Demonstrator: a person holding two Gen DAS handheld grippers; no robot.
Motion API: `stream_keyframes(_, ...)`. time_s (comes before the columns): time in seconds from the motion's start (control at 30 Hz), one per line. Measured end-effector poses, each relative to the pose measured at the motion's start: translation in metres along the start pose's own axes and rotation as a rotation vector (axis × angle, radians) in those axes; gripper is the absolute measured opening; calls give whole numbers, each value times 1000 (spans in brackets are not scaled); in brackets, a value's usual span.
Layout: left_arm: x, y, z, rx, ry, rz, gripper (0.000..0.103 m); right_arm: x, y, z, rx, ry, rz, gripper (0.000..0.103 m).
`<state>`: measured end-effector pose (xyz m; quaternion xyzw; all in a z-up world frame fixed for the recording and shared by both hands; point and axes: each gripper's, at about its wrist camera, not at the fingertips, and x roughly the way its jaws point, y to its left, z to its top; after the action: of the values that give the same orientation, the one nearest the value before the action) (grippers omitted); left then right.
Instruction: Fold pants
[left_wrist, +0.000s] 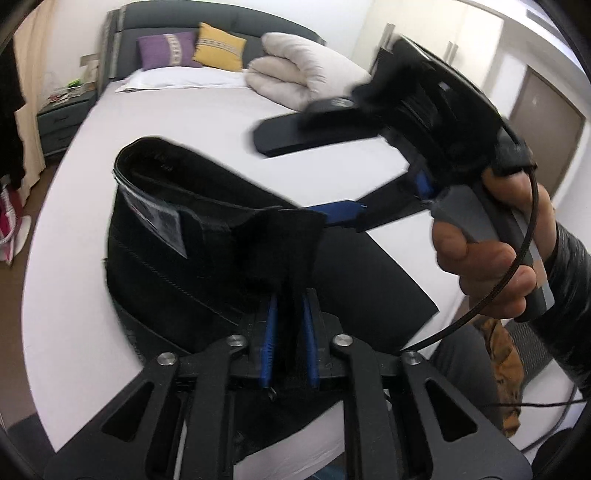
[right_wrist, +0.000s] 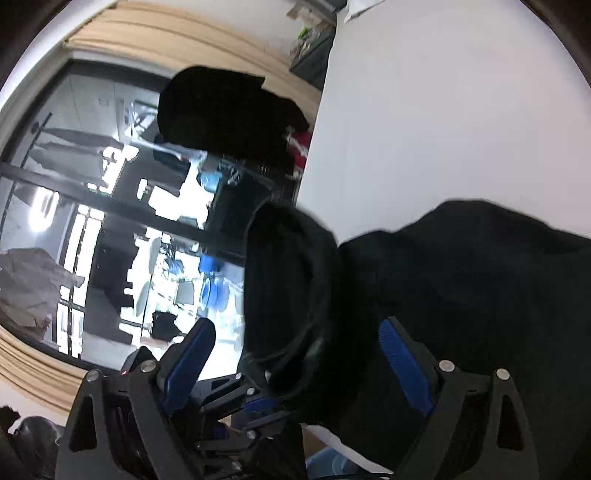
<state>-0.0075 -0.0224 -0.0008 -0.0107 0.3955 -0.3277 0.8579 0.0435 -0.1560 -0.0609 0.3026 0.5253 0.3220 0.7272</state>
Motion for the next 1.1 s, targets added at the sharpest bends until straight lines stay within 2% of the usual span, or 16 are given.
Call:
stream_keyframes(0.13, 28, -36, -4, 118, 35, 23, 7, 12, -9, -1, 22, 46, -81, 93)
stream_keyframes(0.2, 38, -36, -4, 96, 41, 22, 7, 12, -20, 2, 48, 53, -116, 93)
stream_keyframes(0.3, 29, -32, -7, 61, -8, 28, 7, 15, -34, 6, 88, 41, -103, 93)
stream_keyframes(0.47, 19, -23, -12, 10, -56, 5, 7, 33, -52, 12, 116, 96, -117, 93)
stream_keyframes(0.6, 23, -24, -21, -21, -47, 23, 7, 46, -63, 21, 136, 131, -138, 92)
stream_keyframes(0.7, 20, -22, -30, -39, -35, 26, 7, 52, -63, 31, 146, 144, -133, 87)
stream_keyframes(0.73, 21, -24, -30, -42, -35, 26, 7, 53, -61, 33, 141, 145, -126, 84)
stream_keyframes(0.8, 20, -15, -31, -53, -36, 34, 7, 52, -60, 33, 120, 145, -139, 66)
stream_keyframes(0.87, 14, -2, -29, -88, -31, 41, 7, 48, -65, 31, 122, 137, -162, 29)
stream_keyframes(0.9, 5, 19, -21, -104, -29, 43, 7, 42, -67, 28, 130, 121, -171, 23)
stream_keyframes(0.97, 9, 27, -20, -141, -26, 44, 7, 31, -65, 20, 127, 77, -167, 17)
stream_keyframes(1.1, 10, 44, -23, -185, -15, 38, 7, 20, -53, 12, 118, 3, -170, 15)
